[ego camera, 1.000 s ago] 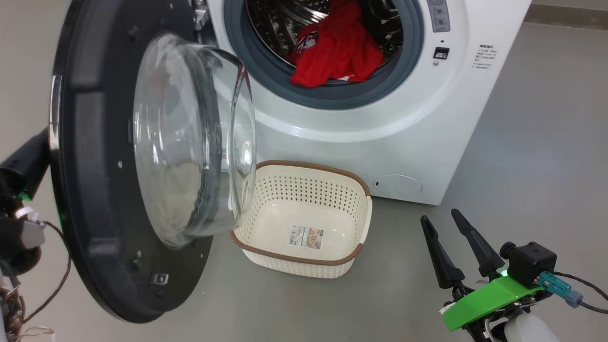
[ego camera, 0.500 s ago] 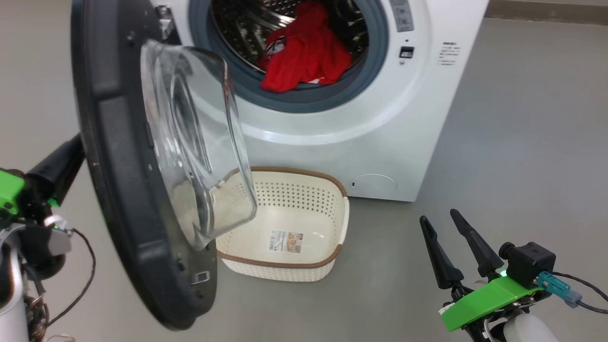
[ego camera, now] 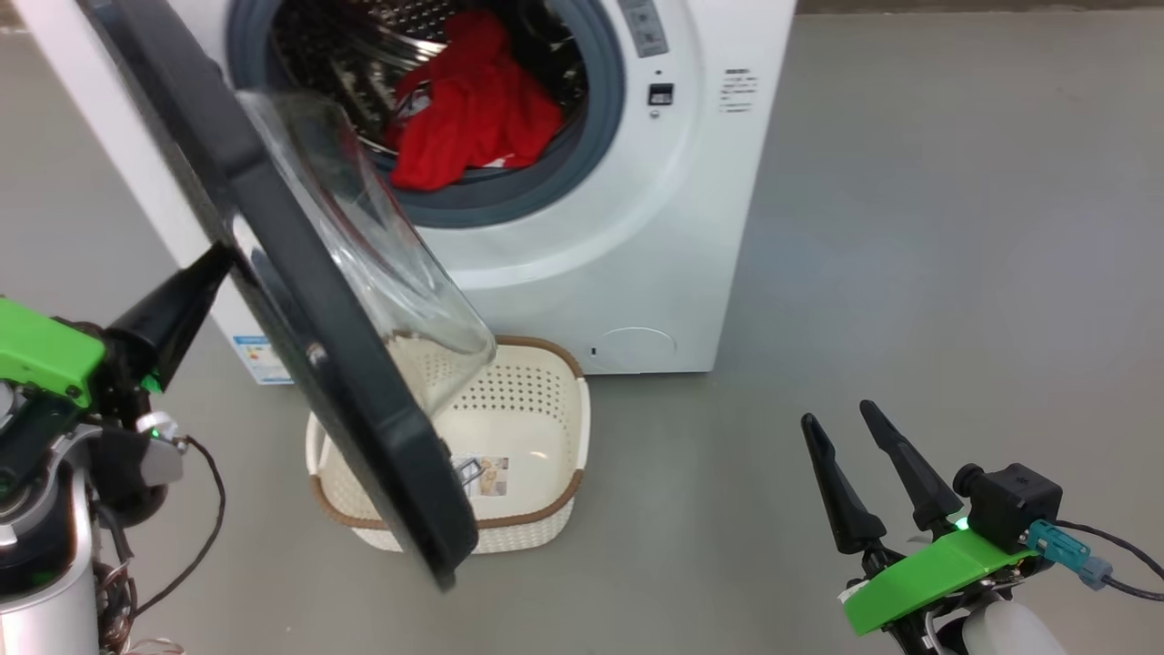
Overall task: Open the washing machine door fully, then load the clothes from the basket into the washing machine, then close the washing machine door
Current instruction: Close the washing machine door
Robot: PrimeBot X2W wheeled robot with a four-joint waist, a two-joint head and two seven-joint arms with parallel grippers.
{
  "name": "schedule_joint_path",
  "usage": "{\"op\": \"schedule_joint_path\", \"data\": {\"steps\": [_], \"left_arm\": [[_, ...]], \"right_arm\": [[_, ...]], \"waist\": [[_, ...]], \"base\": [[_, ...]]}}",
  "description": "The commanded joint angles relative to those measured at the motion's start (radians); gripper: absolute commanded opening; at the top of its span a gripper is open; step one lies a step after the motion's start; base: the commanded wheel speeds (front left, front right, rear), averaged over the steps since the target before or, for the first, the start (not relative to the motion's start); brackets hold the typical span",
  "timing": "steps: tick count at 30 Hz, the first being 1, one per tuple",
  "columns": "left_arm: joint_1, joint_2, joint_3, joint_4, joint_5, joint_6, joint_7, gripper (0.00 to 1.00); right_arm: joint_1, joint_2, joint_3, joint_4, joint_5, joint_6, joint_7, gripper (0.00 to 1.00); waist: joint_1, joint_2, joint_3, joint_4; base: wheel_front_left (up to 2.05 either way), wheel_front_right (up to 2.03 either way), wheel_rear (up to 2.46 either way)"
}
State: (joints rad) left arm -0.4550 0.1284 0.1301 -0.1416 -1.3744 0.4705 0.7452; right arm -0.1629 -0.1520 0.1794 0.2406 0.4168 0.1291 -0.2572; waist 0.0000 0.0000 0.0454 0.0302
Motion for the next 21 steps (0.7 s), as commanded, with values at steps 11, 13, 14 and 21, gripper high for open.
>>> {"op": "schedule_joint_path", "data": {"steps": [11, 13, 14, 21], "left_arm": [[-0.087, 0.009, 0.01, 0.029, 0.017, -0.05, -0.029, 0.0], [-0.099, 0.007, 0.013, 0.044, 0.02, -0.058, -0.039, 0.0], [-0.105, 0.007, 0.014, 0.052, 0.022, -0.063, -0.044, 0.0], [-0.144, 0.006, 0.022, 0.11, 0.028, -0.098, -0.071, 0.0]], "right_arm": [[-0.025, 0.005, 0.024, -0.032, 0.0, 0.002, -0.005, 1.0], [-0.026, 0.007, 0.025, -0.033, 0.0, 0.002, -0.005, 1.0], [-0.027, 0.008, 0.026, -0.033, 0.0, 0.002, -0.005, 1.0], [-0.033, 0.014, 0.024, -0.033, -0.001, 0.002, -0.005, 1.0]], "waist": [[0.0, 0.0, 0.028, -0.129], [0.0, 0.0, 0.031, -0.142], [0.0, 0.0, 0.033, -0.149], [0.0, 0.0, 0.04, -0.18]], "base": [[0.0, 0.0, 0.0], [0.0, 0.0, 0.0], [0.0, 0.0, 0.0], [0.0, 0.0, 0.0]]}}
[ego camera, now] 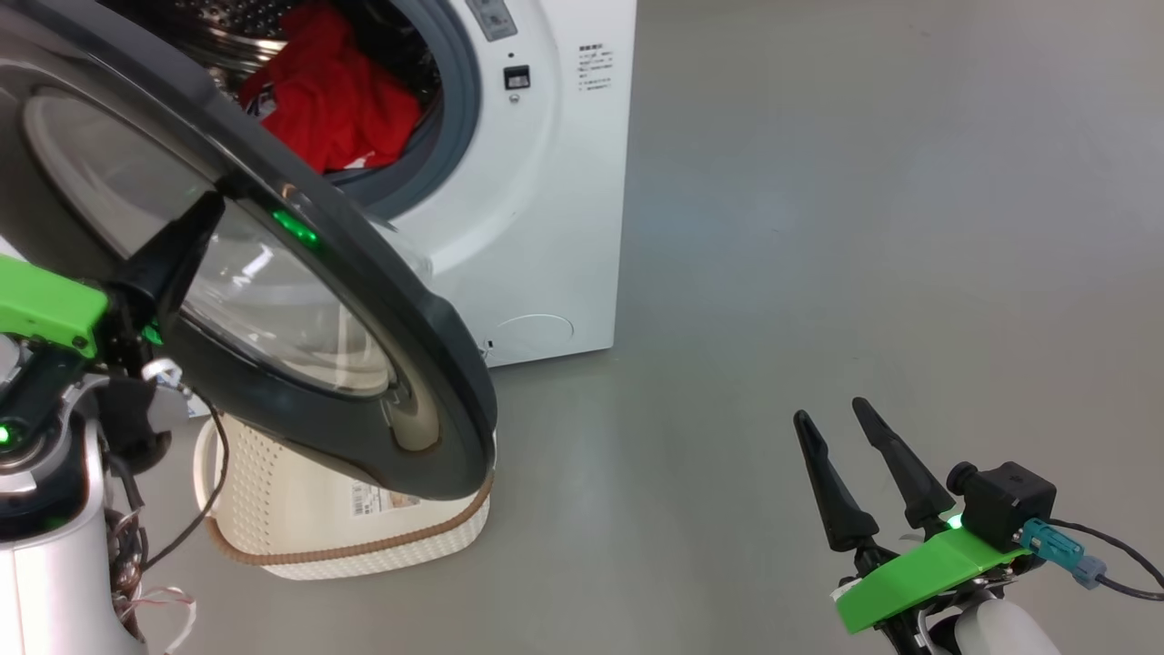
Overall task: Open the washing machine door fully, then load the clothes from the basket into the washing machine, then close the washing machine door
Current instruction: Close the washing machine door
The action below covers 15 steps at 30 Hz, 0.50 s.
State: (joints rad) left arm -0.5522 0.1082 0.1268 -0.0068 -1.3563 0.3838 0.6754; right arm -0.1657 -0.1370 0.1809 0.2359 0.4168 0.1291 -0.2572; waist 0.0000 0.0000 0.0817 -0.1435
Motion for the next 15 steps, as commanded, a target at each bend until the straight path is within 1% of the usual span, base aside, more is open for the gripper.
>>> {"op": "schedule_joint_path", "data": {"steps": [1, 7, 15], "left_arm": [[-0.051, 0.026, 0.027, -0.017, 0.01, -0.016, -0.004, 0.0], [-0.061, 0.026, 0.034, 0.012, 0.007, -0.04, -0.012, 0.0], [-0.054, 0.031, 0.023, 0.008, 0.008, -0.056, 0.0, 0.0]], "right_arm": [[-0.031, 0.0, 0.023, -0.029, -0.001, 0.002, -0.005, 1.0], [-0.03, 0.003, 0.02, -0.028, -0.003, 0.002, -0.005, 1.0], [-0.028, 0.005, 0.014, -0.027, -0.006, 0.002, -0.005, 1.0]], "waist": [[0.0, 0.0, 0.004, -0.009], [0.0, 0.0, 0.004, -0.012], [0.0, 0.0, 0.001, 0.014]], "base": [[0.0, 0.0, 0.0], [0.0, 0.0, 0.0], [0.0, 0.0, 0.0]]}}
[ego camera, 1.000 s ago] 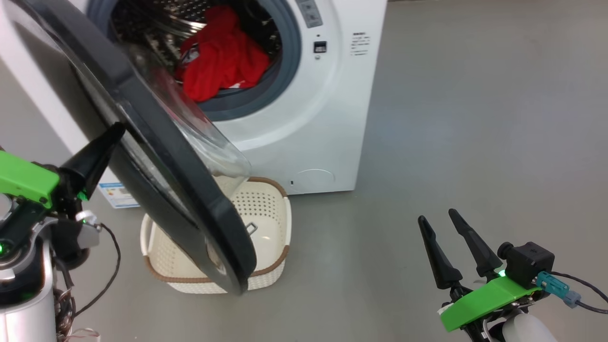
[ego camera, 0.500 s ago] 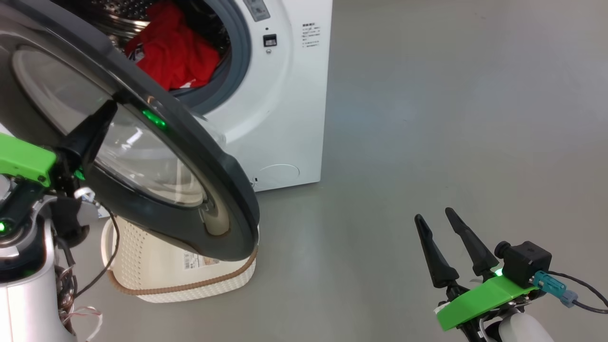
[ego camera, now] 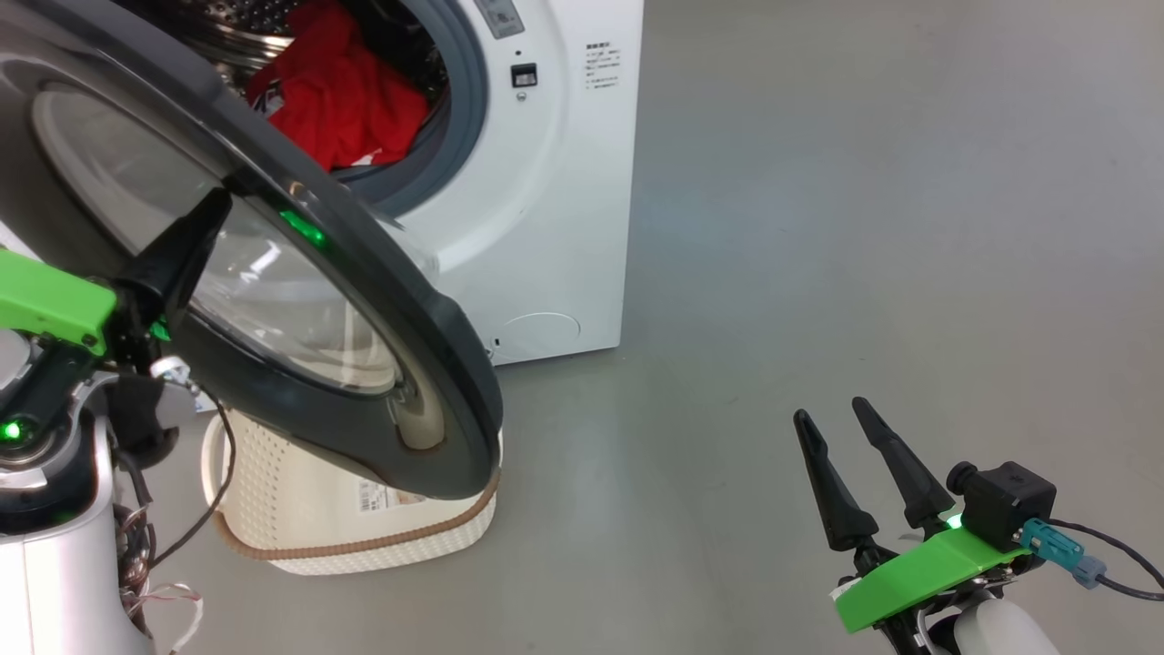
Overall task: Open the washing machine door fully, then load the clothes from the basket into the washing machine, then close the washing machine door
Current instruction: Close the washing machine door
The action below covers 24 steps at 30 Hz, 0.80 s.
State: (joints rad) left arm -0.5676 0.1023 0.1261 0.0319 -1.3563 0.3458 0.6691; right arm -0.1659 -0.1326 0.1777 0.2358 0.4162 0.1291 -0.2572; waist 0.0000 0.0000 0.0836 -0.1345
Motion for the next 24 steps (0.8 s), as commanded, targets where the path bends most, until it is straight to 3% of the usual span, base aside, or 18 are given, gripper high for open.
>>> {"op": "schedule_joint_path", "data": {"steps": [1, 9, 10, 11, 12, 13, 14, 20, 24], "left_arm": [[-0.036, 0.04, 0.02, -0.036, 0.011, -0.021, 0.01, 0.0], [0.004, 0.077, -0.005, -0.081, 0.044, -0.059, 0.025, 0.0], [0.014, 0.084, -0.008, -0.09, 0.052, -0.066, 0.024, 0.27], [0.026, 0.089, -0.01, -0.098, 0.059, -0.07, 0.023, 0.47], [0.039, 0.096, -0.012, -0.108, 0.068, -0.077, 0.022, 0.75], [0.053, 0.104, -0.016, -0.118, 0.077, -0.085, 0.021, 0.93], [0.066, 0.109, -0.017, -0.127, 0.084, -0.092, 0.019, 1.0], [0.14, 0.13, -0.005, -0.164, 0.124, -0.133, -0.02, 1.0], [0.192, 0.148, -0.006, -0.18, 0.168, -0.184, -0.061, 1.0]], "right_arm": [[-0.027, 0.001, 0.017, -0.027, -0.005, 0.002, -0.005, 1.0], [-0.023, 0.001, 0.011, -0.027, -0.004, 0.002, -0.005, 1.0], [-0.022, 0.001, 0.01, -0.027, -0.004, 0.002, -0.005, 1.0], [-0.022, 0.001, 0.009, -0.027, -0.004, 0.002, -0.005, 1.0], [-0.022, 0.0, 0.009, -0.027, -0.004, 0.002, -0.005, 1.0], [-0.021, 0.0, 0.007, -0.027, -0.004, 0.002, -0.005, 1.0], [-0.02, -0.001, 0.006, -0.027, -0.004, 0.002, -0.005, 1.0], [-0.023, -0.006, 0.005, -0.027, -0.004, 0.002, -0.005, 1.0], [-0.025, -0.008, 0.003, -0.029, -0.004, 0.002, -0.005, 1.0]], "waist": [[0.0, 0.0, -0.001, 0.009], [0.0, 0.0, -0.006, 0.039], [0.0, 0.0, -0.008, 0.044], [0.0, 0.0, -0.009, 0.049], [0.0, 0.0, -0.01, 0.053], [0.0, 0.0, -0.011, 0.057], [0.0, 0.0, -0.012, 0.063], [0.0, 0.0, -0.014, 0.09], [0.0, 0.0, -0.015, 0.102]], "base": [[0.0, 0.0, 0.0], [0.0, 0.0, 0.0], [0.0, 0.0, 0.0], [0.0, 0.0, 0.0], [0.0, 0.0, 0.0], [0.0, 0.0, 0.0], [0.0, 0.0, 0.0], [0.0, 0.0, 0.0], [0.0, 0.0, 0.0]]}}
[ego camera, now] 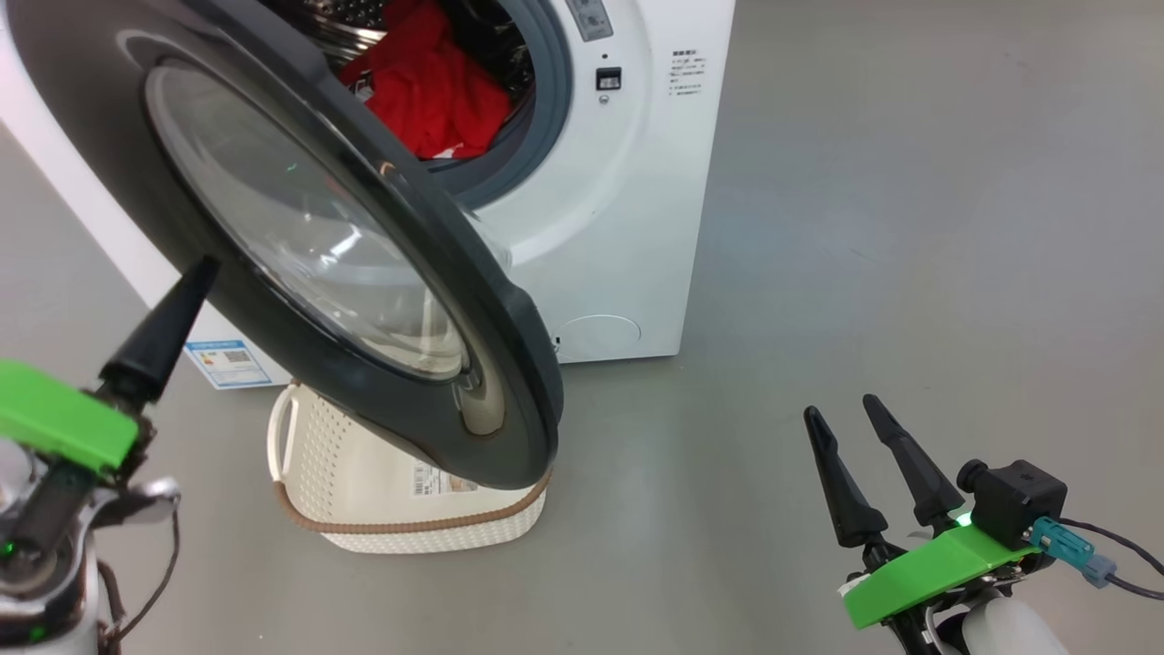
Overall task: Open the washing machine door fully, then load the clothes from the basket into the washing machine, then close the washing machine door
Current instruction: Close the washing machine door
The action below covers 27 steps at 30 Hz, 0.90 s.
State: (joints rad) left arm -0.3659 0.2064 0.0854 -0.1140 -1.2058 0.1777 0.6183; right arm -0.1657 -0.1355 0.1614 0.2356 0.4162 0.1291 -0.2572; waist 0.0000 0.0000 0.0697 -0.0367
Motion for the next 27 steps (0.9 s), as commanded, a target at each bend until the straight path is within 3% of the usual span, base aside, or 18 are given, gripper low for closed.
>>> {"op": "schedule_joint_path", "data": {"steps": [1, 15, 27], "left_arm": [[0.003, 0.048, 0.035, -0.037, 0.033, -0.033, -0.026, 1.0], [0.17, 0.054, 0.048, -0.028, 0.219, -0.227, -0.298, 1.0], [0.301, 0.041, 0.041, 0.024, 0.315, -0.297, -0.524, 1.0]], "right_arm": [[-0.025, -0.006, 0.018, -0.029, -0.004, 0.002, -0.005, 1.0], [-0.018, -0.014, 0.011, -0.037, -0.005, 0.002, -0.005, 1.0], [-0.021, -0.024, 0.017, -0.044, -0.008, 0.002, -0.005, 1.0]], "waist": [[0.0, 0.0, -0.001, 0.007], [0.0, 0.0, 0.0, 0.033], [0.0, 0.0, 0.006, 0.035]], "base": [[0.0, 0.0, 0.0], [0.0, 0.0, 0.0], [0.0, 0.0, 0.0]]}}
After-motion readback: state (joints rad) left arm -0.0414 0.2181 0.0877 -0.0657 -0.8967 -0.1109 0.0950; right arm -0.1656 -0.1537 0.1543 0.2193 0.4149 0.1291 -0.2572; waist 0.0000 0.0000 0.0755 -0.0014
